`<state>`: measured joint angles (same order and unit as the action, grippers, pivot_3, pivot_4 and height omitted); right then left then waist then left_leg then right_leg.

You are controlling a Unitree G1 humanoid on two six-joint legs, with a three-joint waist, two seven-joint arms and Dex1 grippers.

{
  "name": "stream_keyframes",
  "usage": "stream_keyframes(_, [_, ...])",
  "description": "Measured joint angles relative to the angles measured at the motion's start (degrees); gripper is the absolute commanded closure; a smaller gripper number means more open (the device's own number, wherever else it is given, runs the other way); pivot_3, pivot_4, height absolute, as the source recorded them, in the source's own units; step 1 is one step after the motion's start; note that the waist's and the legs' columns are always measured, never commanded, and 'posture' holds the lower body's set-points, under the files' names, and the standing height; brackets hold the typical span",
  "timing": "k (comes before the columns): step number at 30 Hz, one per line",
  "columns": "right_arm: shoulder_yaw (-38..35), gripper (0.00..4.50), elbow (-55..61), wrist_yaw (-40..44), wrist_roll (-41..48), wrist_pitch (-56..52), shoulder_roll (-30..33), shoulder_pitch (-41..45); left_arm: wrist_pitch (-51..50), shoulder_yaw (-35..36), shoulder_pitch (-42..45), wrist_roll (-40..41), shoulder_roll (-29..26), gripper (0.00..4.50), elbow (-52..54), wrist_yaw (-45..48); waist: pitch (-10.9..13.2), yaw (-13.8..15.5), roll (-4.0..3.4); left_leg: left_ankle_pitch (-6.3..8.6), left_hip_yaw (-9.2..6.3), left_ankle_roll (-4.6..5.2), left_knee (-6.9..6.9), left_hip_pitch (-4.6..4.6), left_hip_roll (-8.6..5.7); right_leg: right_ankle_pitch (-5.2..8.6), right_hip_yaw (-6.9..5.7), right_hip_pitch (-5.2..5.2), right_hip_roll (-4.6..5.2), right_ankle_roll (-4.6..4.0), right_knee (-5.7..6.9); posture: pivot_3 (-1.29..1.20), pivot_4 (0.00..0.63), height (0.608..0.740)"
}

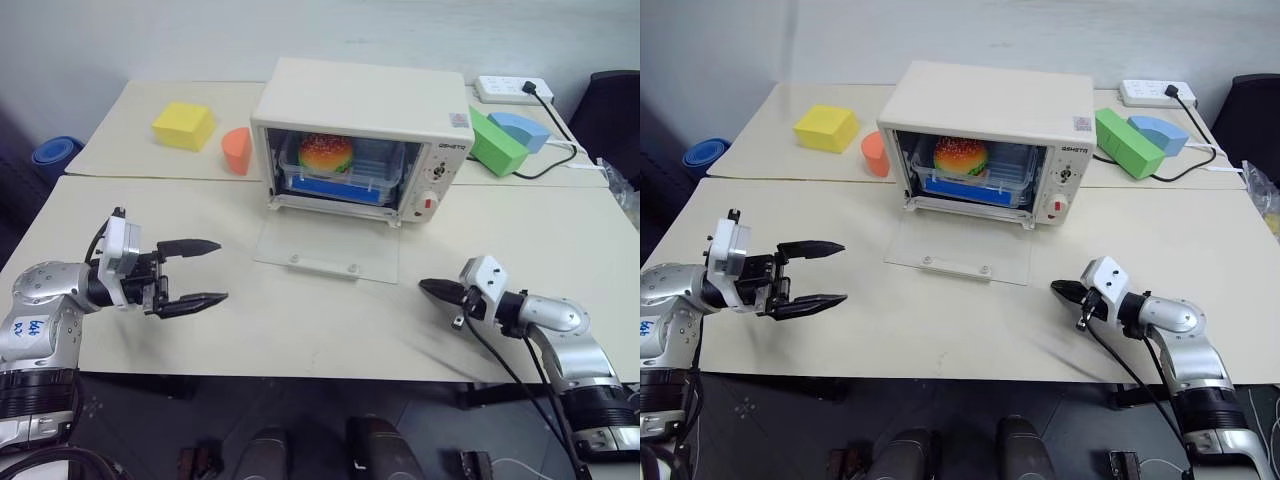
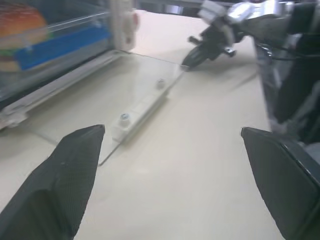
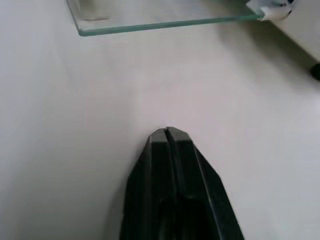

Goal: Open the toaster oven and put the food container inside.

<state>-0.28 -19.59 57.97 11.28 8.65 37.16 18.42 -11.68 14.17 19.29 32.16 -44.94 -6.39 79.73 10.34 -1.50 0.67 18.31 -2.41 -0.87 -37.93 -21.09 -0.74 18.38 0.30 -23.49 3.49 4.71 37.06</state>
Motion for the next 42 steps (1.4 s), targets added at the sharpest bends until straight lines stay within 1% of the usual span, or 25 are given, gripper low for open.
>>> stream_keyframes(2, [-0.1,4.5,-3.2,1.5,0.1,4.1,-1.4,1.1,-0.1,-0.1,0.0,0.0,0.1,0.01,0.3,0.0,0.0,-0.1,0.0,-0.01,0.01,-0.02,0.01,0.0,0.03,0.0,0.0,-0.03,-0.04,0.0,0.04,0.0,0.15,0.74])
stream_keyframes(5, [-0.2,4.5,-5.1,2.9,1.6,7.2,-4.8,1.5,-0.9,-0.2,-0.4,0.2,0.3,0.01,0.3,-0.2,0.0,-0.5,0.0,-0.04,0.06,-0.12,0.04,-0.01,0.13,0.0,0.03,-0.09,-0.12,0.0,0.06,0.0,0.15,0.74])
stream_keyframes(9, [0.0,4.5,-1.8,4.1,5.7,6.8,-10.1,1.4,-1.5,-0.1,-1.2,0.4,1.6,0.01,-0.2,-1.5,0.0,-0.3,-0.01,-0.05,0.05,-0.14,0.01,-0.08,0.15,0.0,0.02,-0.13,-0.1,0.0,0.07,0.0,0.15,0.74])
stream_keyframes(14, [-0.9,4.5,5.4,2.8,11.0,2.6,-11.9,2.4,-5.0,2.3,-1.7,3.7,3.1,0.01,0.4,-5.5,0.0,0.0,-0.02,-0.03,0.0,-0.16,-0.01,-0.11,0.13,0.0,0.0,-0.13,-0.05,0.0,0.04,0.0,0.15,0.74])
stream_keyframes(18, [-4.3,4.5,9.4,-1.6,16.1,-2.1,-14.6,5.8,-8.7,5.4,-0.5,7.2,6.0,0.01,1.9,-12.1,0.0,0.0,-0.03,-0.04,-0.03,-0.19,-0.02,-0.13,0.13,0.0,-0.01,-0.14,-0.04,0.0,0.03,0.0,0.15,0.74])
stream_keyframes(20, [-6.4,4.5,10.3,-4.7,18.8,-4.5,-16.1,9.0,-9.3,7.1,0.7,8.3,8.1,0.01,3.0,-16.7,0.0,0.0,-0.03,-0.06,-0.03,-0.23,-0.02,-0.13,0.13,0.0,-0.01,-0.15,-0.04,0.0,0.04,0.0,0.15,0.74])
stream_keyframes(23, [-8.2,4.5,11.6,-8.0,21.4,-7.4,-17.2,12.6,-8.0,8.1,1.8,7.9,10.6,0.01,3.8,-22.4,0.0,0.0,-0.03,-0.06,-0.03,-0.27,0.02,-0.13,0.13,0.0,-0.03,-0.18,-0.05,0.0,0.04,0.0,0.15,0.74])
stream_keyframes(26, [-8.9,4.5,13.3,-9.3,22.9,-10.9,-17.1,12.7,-4.8,8.1,1.5,4.9,11.7,0.01,3.7,-26.5,0.0,0.0,-0.03,-0.04,-0.01,-0.27,0.03,-0.18,0.12,0.0,-0.02,-0.2,-0.06,0.0,0.02,0.0,0.15,0.74])
stream_keyframes(28, [-9.0,4.11,15.3,-9.2,23.4,-13.0,-16.0,11.6,-2.5,7.5,0.4,2.4,11.3,0.0,3.7,-27.6,0.0,0.0,-0.03,-0.03,0.0,-0.25,0.05,-0.19,0.09,0.0,-0.01,-0.2,-0.04,0.0,-0.01,0.0,0.15,0.74])
stream_keyframes(29, [-8.9,3.88,17.2,-8.4,23.5,-14.3,-14.2,9.9,-1.0,6.9,-0.9,0.5,10.7,0.0,3.7,-27.5,0.0,0.0,-0.04,-0.01,0.0,-0.23,0.09,-0.19,0.09,0.0,-0.01,-0.2,-0.03,0.0,-0.05,0.0,0.15,0.74])
stream_keyframes(32, [-8.8,2.88,20.8,-5.0,22.5,-15.4,-8.8,3.5,2.3,6.0,-5.5,-3.5,8.6,0.0,3.2,-26.6,0.0,0.1,-0.03,0.03,0.0,-0.15,0.14,-0.2,0.07,0.0,0.0,-0.18,-0.01,0.0,-0.16,0.0,0.15,0.74])
stream_keyframes(35, [-8.3,1.85,24.7,0.7,20.5,-14.3,-3.6,-6.1,5.0,6.1,-11.3,-5.4,5.7,0.0,3.2,-23.7,0.0,0.2,-0.03,0.06,0.01,-0.09,0.26,-0.16,0.07,0.0,0.02,-0.15,0.01,0.0,-0.25,0.0,0.15,0.74])
stream_keyframes(37, [-8.4,1.13,25.6,3.9,19.4,-12.9,-1.5,-11.4,6.8,6.3,-15.4,-6.5,4.2,0.0,2.8,-22.1,0.0,0.1,-0.03,0.2,0.04,0.17,0.25,-0.13,0.07,0.0,0.04,-0.13,0.02,0.0,-0.27,0.0,0.15,0.74])
stream_keyframes(40, [-8.4,0.11,26.6,6.7,18.8,-10.5,-0.2,-15.0,9.6,6.3,-17.8,-7.2,4.1,0.0,2.6,-21.1,0.0,0.0,-0.03,0.19,0.06,0.18,0.25,0.01,0.08,0.0,0.05,-0.01,0.02,0.0,-0.25,0.0,0.15,0.74])
stream_keyframes(42, [-8.6,0.05,26.4,7.7,17.8,-8.7,0.4,-16.1,11.5,6.6,-18.6,-8.0,3.9,0.0,2.1,-21.1,0.0,0.1,-0.03,0.15,0.03,0.14,0.27,0.08,0.1,0.0,0.04,0.02,0.02,0.0,-0.22,0.0,0.15,0.74])
